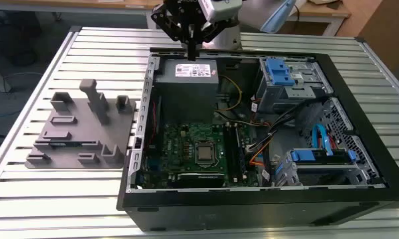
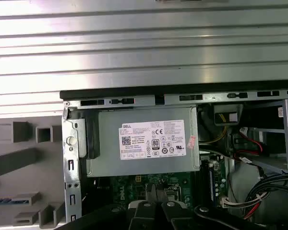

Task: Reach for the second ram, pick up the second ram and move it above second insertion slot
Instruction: 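Reach for the second ram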

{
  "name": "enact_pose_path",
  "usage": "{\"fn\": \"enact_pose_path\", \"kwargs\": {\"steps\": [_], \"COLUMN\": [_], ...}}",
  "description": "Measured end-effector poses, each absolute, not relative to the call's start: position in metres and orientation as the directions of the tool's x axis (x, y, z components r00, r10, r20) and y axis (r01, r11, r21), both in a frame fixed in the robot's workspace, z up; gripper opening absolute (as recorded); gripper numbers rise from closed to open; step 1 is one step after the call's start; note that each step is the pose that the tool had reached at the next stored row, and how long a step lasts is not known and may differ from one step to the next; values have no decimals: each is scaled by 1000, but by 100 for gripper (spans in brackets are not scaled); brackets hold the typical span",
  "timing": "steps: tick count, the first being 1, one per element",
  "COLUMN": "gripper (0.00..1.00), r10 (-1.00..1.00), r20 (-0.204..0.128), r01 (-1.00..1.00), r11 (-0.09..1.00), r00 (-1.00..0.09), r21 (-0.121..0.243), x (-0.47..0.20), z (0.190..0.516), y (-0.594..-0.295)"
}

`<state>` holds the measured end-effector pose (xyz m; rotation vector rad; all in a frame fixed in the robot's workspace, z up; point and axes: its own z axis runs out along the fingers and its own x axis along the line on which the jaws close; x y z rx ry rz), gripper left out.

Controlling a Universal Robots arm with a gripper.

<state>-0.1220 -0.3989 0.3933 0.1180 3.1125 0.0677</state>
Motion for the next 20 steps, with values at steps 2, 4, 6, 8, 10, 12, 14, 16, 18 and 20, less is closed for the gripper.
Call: {"fn": "enact_pose_path", "kwargs": {"steps": [2,4,6,8,10,12,14,16,18,20], "gripper": [11,11,11,11,11,11,11,11,11,11], "r10": [76,76,76,76,76,76,76,76,76,76], "r20": [-24,-24,-24,-24,-24,-25,-25,-26,-26,-26], "r01": [75,75,75,75,75,75,75,75,75,75], "r11": [996,996,996,996,996,996,996,996,996,996], "r00": [-997,-997,-997,-997,-997,-997,-997,-997,-997,-997], "r21": [44,44,44,44,44,44,44,45,44,44], "x": [-122,-122,-123,-127,-134,-143,-152,-160,-166,-173], "z": [393,393,393,393,393,393,393,393,393,393], "y": [-399,-399,-399,-399,-399,-399,-399,-399,-399,-399]}}
